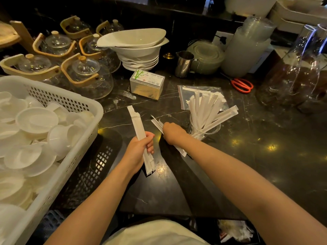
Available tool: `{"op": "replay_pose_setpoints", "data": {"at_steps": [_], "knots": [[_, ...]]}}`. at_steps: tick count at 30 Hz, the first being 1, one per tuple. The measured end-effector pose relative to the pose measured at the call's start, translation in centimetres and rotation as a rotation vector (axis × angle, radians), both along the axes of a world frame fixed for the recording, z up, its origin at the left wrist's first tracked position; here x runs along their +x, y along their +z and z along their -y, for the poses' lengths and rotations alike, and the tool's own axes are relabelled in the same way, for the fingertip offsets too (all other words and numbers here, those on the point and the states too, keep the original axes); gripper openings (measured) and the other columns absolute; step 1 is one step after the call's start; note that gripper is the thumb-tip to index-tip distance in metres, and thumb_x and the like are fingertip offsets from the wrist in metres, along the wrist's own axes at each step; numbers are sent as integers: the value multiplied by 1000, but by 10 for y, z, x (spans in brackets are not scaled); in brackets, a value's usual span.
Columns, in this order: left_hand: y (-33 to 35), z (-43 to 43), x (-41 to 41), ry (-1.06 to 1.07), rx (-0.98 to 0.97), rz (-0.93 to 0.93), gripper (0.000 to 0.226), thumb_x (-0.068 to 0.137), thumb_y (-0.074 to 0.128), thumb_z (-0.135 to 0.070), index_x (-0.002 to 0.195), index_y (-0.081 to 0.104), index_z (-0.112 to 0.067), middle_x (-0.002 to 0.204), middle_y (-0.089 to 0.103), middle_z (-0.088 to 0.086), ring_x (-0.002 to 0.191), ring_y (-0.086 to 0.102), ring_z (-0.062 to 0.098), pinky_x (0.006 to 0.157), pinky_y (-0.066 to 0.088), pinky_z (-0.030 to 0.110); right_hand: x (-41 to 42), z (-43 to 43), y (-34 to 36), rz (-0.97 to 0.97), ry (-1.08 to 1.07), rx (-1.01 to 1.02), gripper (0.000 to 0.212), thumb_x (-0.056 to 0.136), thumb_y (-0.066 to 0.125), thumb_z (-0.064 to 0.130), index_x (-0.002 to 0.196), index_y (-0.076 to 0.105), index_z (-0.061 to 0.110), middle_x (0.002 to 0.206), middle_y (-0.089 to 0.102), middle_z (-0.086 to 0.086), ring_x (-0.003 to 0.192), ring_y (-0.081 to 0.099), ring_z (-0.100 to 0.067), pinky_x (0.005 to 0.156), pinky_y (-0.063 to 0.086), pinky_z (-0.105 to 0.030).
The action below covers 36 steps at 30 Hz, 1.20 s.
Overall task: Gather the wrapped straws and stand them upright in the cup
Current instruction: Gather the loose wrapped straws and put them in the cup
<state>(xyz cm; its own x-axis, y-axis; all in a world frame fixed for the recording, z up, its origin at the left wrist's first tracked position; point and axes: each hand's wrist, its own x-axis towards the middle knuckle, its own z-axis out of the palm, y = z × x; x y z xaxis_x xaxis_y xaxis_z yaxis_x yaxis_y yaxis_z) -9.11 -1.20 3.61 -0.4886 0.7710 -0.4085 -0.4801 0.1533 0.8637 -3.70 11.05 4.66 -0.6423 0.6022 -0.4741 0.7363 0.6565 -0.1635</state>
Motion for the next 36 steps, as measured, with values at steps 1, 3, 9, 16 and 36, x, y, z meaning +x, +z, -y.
{"op": "replay_pose_setpoints", "data": {"at_steps": [1, 3, 9, 16, 36], "knots": [[-1, 0, 0, -2, -4, -3, 18, 88, 48, -12, 72, 54, -16, 49, 43, -4, 43, 43, 5, 51, 42, 21, 1, 0, 1, 1, -6, -16, 31, 87, 46, 2, 117, 43, -5, 123, 53, -25, 111, 53, -38, 86, 45, -39], [-2, -1, -1, -9, -7, -26, 20, 87, 49, -11, 69, 55, -18, 47, 45, -6, 43, 43, 5, 52, 42, 22, 1, -1, 4, -14, -50, -74, 32, 87, 48, 3, 118, 41, -5, 124, 53, -25, 110, 54, -37, 84, 44, -37], [1, -5, -5, -14, 35, -104, 18, 81, 55, -4, 67, 56, -15, 49, 48, -5, 49, 45, 8, 53, 39, 25, 9, -3, 31, -387, -322, -511, 26, 92, 34, 4, 116, 34, -4, 114, 61, -26, 83, 64, -30, 60, 50, -20], [13, -23, -4, -115, 47, -206, 29, 66, 72, -3, 86, 54, -14, 81, 61, -1, 71, 65, 7, 63, 51, 21, 26, 1, 53, -595, -273, -574, 51, 91, 40, 15, 138, 19, 10, 139, 41, -16, 125, 43, -29, 105, 38, -47], [25, -45, 23, -374, 194, -516, 18, 87, 47, -2, 88, 57, -17, 87, 58, 2, 85, 61, 0, 78, 49, 14, 55, 14, 49, -978, -272, -654, 54, 72, 72, 13, 117, 42, 18, 105, 65, 1, 97, 61, -6, 80, 52, -23]]}}
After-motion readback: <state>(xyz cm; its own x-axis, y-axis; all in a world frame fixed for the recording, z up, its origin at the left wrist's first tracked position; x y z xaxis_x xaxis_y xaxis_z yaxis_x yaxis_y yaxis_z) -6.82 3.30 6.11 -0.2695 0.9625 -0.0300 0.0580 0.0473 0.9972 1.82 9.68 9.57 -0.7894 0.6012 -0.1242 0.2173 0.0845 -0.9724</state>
